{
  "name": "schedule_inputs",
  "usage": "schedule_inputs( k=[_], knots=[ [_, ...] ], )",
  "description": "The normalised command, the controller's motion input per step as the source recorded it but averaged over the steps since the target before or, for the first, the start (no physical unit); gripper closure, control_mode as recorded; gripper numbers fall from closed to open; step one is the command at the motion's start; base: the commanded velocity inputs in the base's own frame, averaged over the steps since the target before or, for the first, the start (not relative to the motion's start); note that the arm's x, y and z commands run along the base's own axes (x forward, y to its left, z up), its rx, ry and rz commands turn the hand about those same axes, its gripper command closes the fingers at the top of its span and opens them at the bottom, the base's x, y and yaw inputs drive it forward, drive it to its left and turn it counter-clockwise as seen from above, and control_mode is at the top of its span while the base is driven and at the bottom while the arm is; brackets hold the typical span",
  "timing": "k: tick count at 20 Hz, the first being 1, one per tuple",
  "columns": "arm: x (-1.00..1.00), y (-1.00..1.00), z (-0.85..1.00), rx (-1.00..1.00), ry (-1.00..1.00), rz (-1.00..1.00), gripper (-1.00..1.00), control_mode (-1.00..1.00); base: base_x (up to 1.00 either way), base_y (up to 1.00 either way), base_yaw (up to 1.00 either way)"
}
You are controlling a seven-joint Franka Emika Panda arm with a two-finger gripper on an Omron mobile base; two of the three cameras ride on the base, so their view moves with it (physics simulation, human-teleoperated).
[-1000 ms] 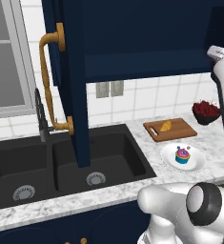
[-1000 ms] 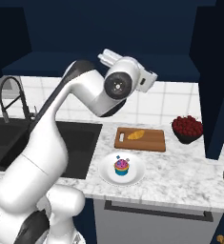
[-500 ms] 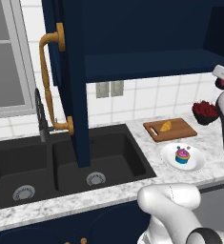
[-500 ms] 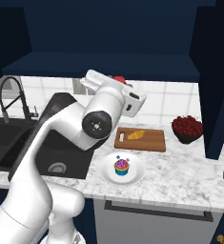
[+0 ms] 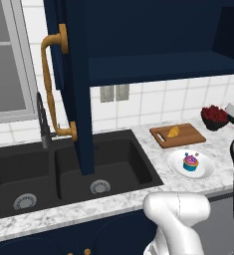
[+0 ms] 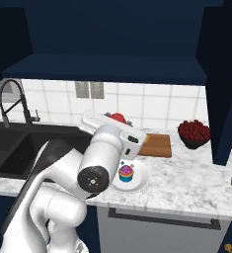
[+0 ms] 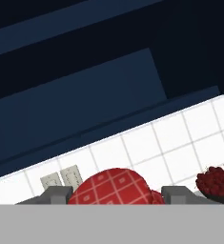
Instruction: From the different types of pastries on the counter, select a croissant and place it on the cutting board. Then retrieve a jar of jam from the cabinet and place it alongside the croissant on the cutting board.
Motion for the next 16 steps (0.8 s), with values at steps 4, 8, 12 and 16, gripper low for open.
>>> schedule_inputs(
  k=[4, 8, 12, 16],
  knots=[
    [-0.28, 0.0, -0.32, 0.0, 0.0, 0.0, 1.0, -1.0, 0.0, 0.0, 0.0],
    [0.19, -0.01, -0.07, 0.0, -0.04, 0.0, 1.0, -1.0, 0.0, 0.0, 0.0],
    [0.45, -0.07, -0.21, 0.0, -0.09, 0.0, 1.0, -1.0, 0.0, 0.0, 0.0],
    [0.46, -0.02, -0.31, 0.0, -0.1, 0.0, 1.0, -1.0, 0.0, 0.0, 0.0]
  ],
)
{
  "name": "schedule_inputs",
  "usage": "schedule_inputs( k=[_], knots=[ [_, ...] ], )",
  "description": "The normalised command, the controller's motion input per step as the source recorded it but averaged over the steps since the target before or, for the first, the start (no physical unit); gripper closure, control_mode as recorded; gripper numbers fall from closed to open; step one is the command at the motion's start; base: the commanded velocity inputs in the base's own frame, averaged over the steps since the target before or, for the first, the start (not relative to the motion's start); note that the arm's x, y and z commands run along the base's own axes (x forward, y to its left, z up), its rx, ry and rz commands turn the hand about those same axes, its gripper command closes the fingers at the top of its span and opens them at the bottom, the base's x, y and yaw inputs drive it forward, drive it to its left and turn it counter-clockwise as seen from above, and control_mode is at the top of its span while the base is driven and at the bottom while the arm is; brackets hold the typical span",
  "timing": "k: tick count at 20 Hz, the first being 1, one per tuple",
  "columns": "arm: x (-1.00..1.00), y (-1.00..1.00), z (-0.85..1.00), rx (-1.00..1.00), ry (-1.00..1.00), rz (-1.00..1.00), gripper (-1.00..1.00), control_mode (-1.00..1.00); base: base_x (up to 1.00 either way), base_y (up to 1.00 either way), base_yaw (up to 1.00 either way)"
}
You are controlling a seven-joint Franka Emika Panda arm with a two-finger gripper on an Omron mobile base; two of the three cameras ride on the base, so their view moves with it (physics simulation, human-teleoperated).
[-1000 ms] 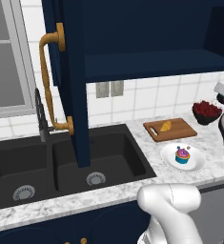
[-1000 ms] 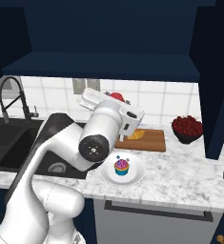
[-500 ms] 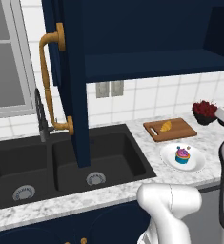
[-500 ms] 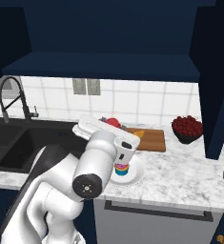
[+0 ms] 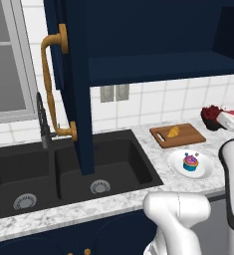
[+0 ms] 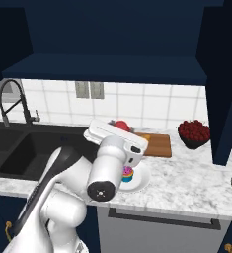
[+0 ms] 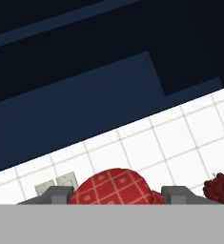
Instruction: From the different types of pastries on the counter, select a croissant and place it on the cutting board. Then retrieve a jar of jam from the cabinet and place it alongside the croissant on the cutting board.
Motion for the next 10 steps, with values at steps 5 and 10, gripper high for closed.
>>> schedule_inputs(
  k=[5, 10],
  knots=[
    [0.95, 0.0, -0.37, 0.0, -0.01, -0.09, 1.0, -1.0, 0.0, 0.0, 0.0],
    [0.87, 0.0, -0.31, 0.0, 0.0, -0.1, 1.0, -1.0, 0.0, 0.0, 0.0]
  ],
)
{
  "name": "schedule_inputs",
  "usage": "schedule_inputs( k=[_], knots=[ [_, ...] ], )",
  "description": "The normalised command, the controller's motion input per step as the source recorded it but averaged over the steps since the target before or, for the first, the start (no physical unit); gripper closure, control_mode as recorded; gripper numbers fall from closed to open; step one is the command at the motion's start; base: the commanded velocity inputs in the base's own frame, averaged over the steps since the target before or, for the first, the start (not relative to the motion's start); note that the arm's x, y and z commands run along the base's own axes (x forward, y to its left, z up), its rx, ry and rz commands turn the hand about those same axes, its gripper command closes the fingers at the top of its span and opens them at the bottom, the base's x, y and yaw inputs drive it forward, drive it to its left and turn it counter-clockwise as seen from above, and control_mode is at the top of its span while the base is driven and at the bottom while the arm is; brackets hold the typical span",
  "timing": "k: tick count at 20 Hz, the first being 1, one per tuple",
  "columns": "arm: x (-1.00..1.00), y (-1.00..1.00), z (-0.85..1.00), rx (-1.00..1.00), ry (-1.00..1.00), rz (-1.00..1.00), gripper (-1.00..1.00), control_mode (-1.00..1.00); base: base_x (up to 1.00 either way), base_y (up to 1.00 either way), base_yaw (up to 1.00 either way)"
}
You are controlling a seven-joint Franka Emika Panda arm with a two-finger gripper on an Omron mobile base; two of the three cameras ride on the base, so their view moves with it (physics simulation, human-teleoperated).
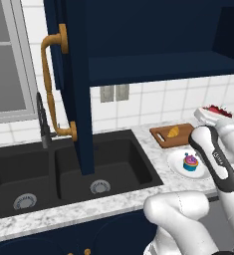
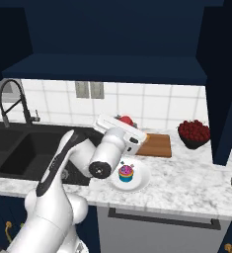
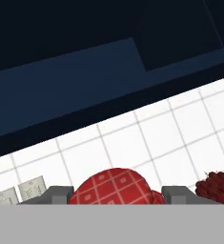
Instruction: From the different types of pastries on the counter, select a croissant and place it on the cutting board. Then retrieve a jar of jam from the cabinet and place it alongside the croissant on the cutting board.
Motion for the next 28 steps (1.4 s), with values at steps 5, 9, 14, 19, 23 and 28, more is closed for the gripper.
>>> schedule_inputs(
  k=[5, 9, 14, 19, 23, 28],
  knots=[
    [0.27, -0.31, -0.2, 0.0, -0.01, 0.09, 1.0, -1.0, 0.0, 0.0, 0.0],
    [0.47, -0.89, -0.33, 0.0, -0.08, 0.18, 1.0, -1.0, 0.0, 0.0, 0.0],
    [0.13, -0.44, -0.09, 0.0, -0.03, 0.06, 1.0, -1.0, 0.0, 0.0, 0.0],
    [0.56, 0.03, -0.44, -0.03, 0.0, 0.13, 1.0, -1.0, 0.0, 0.0, 0.0],
    [0.5, 0.0, -0.3, 0.0, 0.0, 0.15, 1.0, -1.0, 0.0, 0.0, 0.0],
    [0.57, -0.43, -0.08, 0.0, -0.03, 0.2, 1.0, -1.0, 0.0, 0.0, 0.0]
  ],
)
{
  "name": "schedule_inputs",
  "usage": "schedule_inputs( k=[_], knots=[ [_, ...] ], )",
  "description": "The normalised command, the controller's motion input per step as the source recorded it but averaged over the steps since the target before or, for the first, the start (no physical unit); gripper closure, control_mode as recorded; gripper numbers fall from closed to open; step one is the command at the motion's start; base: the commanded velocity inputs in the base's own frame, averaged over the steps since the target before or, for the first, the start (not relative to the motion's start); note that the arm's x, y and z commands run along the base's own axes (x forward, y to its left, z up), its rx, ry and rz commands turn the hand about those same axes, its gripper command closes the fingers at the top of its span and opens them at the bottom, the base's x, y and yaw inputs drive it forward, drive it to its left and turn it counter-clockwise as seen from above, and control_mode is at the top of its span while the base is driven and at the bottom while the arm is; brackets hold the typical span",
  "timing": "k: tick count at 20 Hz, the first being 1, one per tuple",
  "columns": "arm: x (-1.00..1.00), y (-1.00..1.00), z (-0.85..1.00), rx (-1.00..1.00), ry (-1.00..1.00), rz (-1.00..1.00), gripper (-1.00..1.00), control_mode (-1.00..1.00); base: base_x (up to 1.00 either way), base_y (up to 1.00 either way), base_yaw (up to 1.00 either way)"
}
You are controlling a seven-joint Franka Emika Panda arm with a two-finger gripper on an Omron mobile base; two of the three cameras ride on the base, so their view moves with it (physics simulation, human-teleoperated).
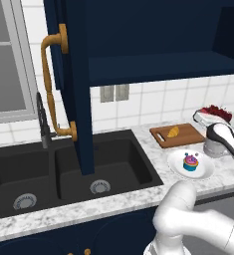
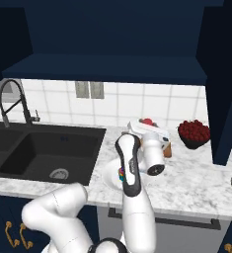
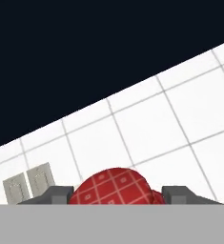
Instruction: From the different types of pastries on the counter, select a croissant and place it on the cutting board. Then retrieve a jar of jam from the cabinet and place it alongside the croissant on the cutting board.
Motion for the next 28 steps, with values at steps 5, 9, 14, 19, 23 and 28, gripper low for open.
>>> schedule_inputs(
  k=[5, 9, 14, 19, 23, 28],
  knots=[
    [0.43, -0.42, -0.09, 0.01, -0.01, 0.2, 1.0, -1.0, 0.0, 0.0, 0.0],
    [0.26, -0.34, -0.29, 0.0, -0.16, 0.25, 1.0, -1.0, 0.0, 0.0, 0.0],
    [0.31, -0.29, -0.49, 0.0, -0.15, 0.33, 1.0, -1.0, 0.0, 0.0, 0.0],
    [0.0, 0.0, -0.13, -0.11, -0.01, 0.0, 1.0, -1.0, 0.0, 0.0, 0.0],
    [-0.02, 0.0, -0.19, -0.17, -0.06, -0.01, 1.0, -1.0, 0.0, 0.0, 0.0],
    [-0.02, 0.14, 0.05, 0.0, 0.16, -0.02, 1.0, -1.0, 0.0, 0.0, 0.0]
  ],
)
